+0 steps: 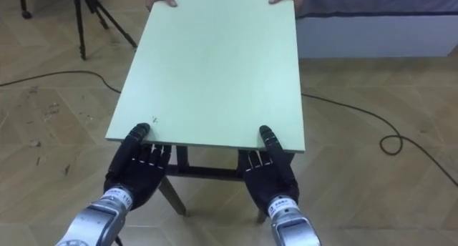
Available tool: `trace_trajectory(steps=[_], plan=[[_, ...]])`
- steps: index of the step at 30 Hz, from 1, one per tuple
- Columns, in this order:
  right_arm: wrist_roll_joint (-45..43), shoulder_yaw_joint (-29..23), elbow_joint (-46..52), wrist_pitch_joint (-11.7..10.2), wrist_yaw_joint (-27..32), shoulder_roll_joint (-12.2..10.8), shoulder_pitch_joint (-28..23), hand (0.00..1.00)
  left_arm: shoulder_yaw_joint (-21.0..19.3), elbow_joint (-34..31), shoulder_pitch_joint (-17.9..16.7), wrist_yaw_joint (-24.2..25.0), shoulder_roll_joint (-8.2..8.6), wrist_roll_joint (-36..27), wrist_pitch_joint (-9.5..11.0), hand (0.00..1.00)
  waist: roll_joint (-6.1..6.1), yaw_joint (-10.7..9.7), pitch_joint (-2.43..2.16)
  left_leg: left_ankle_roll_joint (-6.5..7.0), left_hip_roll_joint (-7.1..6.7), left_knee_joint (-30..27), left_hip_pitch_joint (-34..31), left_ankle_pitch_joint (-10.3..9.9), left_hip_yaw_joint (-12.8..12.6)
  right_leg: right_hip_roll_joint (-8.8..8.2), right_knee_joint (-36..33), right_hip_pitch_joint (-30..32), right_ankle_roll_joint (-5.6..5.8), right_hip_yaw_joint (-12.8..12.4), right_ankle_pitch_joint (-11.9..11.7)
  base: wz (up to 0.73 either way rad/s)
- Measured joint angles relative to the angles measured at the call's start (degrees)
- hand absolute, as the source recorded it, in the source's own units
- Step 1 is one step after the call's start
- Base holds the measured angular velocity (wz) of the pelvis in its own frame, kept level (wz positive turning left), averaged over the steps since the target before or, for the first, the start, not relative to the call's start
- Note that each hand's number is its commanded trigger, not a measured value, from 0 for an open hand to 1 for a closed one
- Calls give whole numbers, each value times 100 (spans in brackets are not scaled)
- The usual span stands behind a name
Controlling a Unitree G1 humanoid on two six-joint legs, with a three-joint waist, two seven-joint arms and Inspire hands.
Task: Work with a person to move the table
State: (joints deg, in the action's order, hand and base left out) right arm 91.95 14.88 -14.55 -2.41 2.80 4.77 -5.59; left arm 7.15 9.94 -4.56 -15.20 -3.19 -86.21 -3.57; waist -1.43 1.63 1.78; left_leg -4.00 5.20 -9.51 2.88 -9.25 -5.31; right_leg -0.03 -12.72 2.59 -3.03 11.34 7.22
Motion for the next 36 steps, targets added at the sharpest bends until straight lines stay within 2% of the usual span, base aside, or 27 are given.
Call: trace_trajectory(steps=[3, 10, 12, 18, 24, 28, 30, 33, 36], plan=[[-7, -46, 0, 0, -50, -4, 6, 100, 1, 0, 3, 84, 29, 21, -18, 100, -23, 3, -19, 0, -1, 1, 35, 0, -7, -4, 3, -30, 0, 0, 0, 0], [-76, -52, 12, 4, -100, 9, 40, 100, 5, -3, -2, 116, 30, 84, -20, 100, -20, 33, -24, 0, 1, 14, 61, 0, -13, -1, 7, -48, 1, -3, 0, 0], [-107, -52, 71, -54, -105, 10, 37, 100, 40, -131, -69, 133, 31, 150, -21, 100, -16, 48, -26, 0, 0, 15, 62, 0, -17, 2, 11, -43, 1, -12, 0, -2], [-102, -56, 342, -48, -108, 107, 20, 100, 55, -581, -282, 132, 58, 196, -25, 100, -20, 44, -47, 0, 5, 14, 77, 0, -14, 8, 1, -52, -1, -12, -1, 0], [-132, -49, 480, 27, -108, 133, -56, 100, 51, -655, -330, 133, 31, 211, -19, 100, -27, 108, -71, 0, 4, 14, 84, 0, -14, 2, -25, -52, -3, -16, -2, 1], [-130, -38, 963, 28, -106, 225, -387, 100, 122, -905, -479, 133, 33, 266, -10, 100, -39, 213, -82, 0, 4, 15, 57, 0, -23, 3, -3, -41, -4, -5, -4, 0], [-177, -23, 1216, -17, -107, 239, -607, 100, 211, -1133, -691, 137, 32, 273, 59, 100, -49, 246, -88, 0, 5, 15, 56, 0, -70, 0, 4, -42, -3, -3, -4, -4], [-178, -10, 1473, -12, -107, 285, -872, 100, 273, -1315, -941, 226, 31, 310, 58, 100, -50, 261, -92, 0, 5, 12, 31, 0, -69, -1, 7, -24, -3, 10, -3, -1], [-155, -9, 1587, -16, -106, 371, -987, 100, 352, -1344, -985, 242, 21, 312, 98, 100, -49, 301, -93, 0, 6, 10, -7, 0, -67, -2, -16, 20, -3, 7, -4, 3]])
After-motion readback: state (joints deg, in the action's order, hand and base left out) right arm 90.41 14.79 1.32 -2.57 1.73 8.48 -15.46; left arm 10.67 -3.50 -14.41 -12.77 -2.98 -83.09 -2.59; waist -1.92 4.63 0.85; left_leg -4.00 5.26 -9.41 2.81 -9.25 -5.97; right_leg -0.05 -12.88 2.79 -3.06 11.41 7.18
